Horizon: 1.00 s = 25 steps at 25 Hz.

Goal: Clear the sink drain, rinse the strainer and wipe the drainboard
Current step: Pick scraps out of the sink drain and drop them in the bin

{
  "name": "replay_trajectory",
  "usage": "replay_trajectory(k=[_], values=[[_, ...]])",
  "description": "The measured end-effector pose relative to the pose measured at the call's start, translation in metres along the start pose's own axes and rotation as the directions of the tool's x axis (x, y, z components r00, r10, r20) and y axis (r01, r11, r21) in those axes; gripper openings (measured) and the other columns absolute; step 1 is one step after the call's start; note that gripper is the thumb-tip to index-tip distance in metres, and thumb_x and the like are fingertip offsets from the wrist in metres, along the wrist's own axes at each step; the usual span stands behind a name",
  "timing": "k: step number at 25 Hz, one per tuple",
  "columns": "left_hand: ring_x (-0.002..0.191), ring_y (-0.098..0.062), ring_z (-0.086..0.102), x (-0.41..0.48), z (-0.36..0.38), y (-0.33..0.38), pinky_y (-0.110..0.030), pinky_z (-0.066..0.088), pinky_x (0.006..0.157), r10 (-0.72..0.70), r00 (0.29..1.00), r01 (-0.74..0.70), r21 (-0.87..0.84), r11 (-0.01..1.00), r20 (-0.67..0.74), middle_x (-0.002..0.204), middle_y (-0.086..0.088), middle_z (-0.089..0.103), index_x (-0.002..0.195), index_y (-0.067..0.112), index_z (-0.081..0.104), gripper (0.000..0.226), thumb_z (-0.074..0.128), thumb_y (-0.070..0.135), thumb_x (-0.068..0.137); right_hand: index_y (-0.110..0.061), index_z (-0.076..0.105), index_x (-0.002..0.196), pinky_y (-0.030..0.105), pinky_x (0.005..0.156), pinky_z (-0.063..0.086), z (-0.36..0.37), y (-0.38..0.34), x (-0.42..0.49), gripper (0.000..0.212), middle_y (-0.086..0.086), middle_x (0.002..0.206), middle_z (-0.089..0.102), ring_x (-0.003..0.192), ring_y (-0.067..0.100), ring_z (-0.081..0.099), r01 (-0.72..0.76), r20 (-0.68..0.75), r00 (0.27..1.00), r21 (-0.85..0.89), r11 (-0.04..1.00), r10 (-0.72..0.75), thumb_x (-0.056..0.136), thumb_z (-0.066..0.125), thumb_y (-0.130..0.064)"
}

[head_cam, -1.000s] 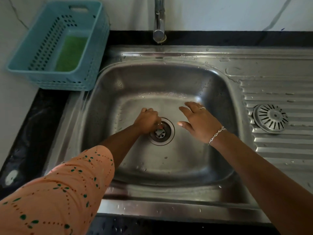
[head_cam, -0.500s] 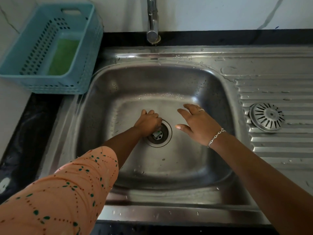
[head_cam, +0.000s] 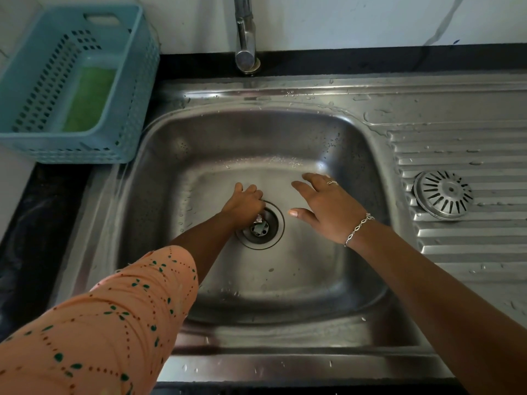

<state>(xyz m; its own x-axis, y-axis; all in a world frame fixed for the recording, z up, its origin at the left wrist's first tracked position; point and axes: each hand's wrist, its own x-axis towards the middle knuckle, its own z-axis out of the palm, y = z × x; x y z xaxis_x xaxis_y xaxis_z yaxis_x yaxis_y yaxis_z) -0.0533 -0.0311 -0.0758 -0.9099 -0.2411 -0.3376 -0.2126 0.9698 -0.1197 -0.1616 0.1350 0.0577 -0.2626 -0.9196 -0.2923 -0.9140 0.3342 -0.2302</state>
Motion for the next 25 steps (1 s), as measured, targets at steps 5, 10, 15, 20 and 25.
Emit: replay_trajectory(k=[5,10,15,20,25], values=[[0.106,-0.025,0.043,-0.008,-0.009,-0.003,-0.041,0.031,0.087,-0.077,0.997,0.078,-0.15,0.986,0.007,0.104,-0.008,0.058,0.094,0.013,0.065,0.021,0.052,0.029,0.086,-0.012,0.029,0.141,0.038,0.115,0.019,-0.001,-0.004,-0.001,0.061,0.017,0.15,0.027,0.139,0.031,0.023,0.0,0.004,1.0,0.017,1.0,0.0,0.091,0.043,-0.043],[0.107,-0.025,0.043,-0.014,-0.013,0.007,-0.042,0.032,0.089,0.12,0.99,-0.118,-0.026,0.993,0.081,0.107,-0.007,0.059,0.094,0.014,0.066,0.016,0.059,0.025,0.084,-0.013,0.027,0.142,0.038,0.115,0.018,0.0,-0.006,-0.003,0.061,0.015,0.151,0.025,0.14,0.031,0.022,0.002,0.018,1.0,0.022,1.0,-0.002,0.092,0.043,-0.043],[0.11,-0.026,0.042,-0.007,-0.005,0.008,-0.043,0.032,0.089,0.202,0.978,-0.203,0.029,0.979,0.056,0.113,-0.009,0.059,0.105,0.014,0.061,0.021,0.056,0.022,0.086,-0.013,0.028,0.142,0.038,0.114,0.019,0.001,-0.003,-0.005,0.061,0.016,0.15,0.026,0.138,0.032,0.024,-0.002,0.012,1.0,0.039,0.999,0.001,0.091,0.043,-0.044],[0.113,-0.03,0.042,0.0,0.0,0.006,-0.045,0.032,0.09,0.279,0.96,-0.281,0.114,0.953,0.027,0.12,-0.013,0.056,0.121,0.011,0.045,0.032,0.048,0.011,0.09,-0.012,0.028,0.142,0.038,0.114,0.019,0.003,-0.001,-0.006,0.062,0.017,0.15,0.027,0.137,0.032,0.026,-0.011,0.017,1.0,0.042,0.999,0.011,0.091,0.043,-0.044],[0.116,-0.029,0.041,0.001,-0.002,0.004,-0.046,0.031,0.094,0.354,0.932,-0.361,0.182,0.914,0.07,0.123,-0.011,0.055,0.12,0.014,0.051,0.033,0.053,0.014,0.087,-0.012,0.027,0.142,0.038,0.114,0.019,0.002,0.0,-0.006,0.062,0.017,0.15,0.026,0.138,0.032,0.024,-0.018,0.018,1.0,0.047,0.999,0.017,0.091,0.043,-0.045]])
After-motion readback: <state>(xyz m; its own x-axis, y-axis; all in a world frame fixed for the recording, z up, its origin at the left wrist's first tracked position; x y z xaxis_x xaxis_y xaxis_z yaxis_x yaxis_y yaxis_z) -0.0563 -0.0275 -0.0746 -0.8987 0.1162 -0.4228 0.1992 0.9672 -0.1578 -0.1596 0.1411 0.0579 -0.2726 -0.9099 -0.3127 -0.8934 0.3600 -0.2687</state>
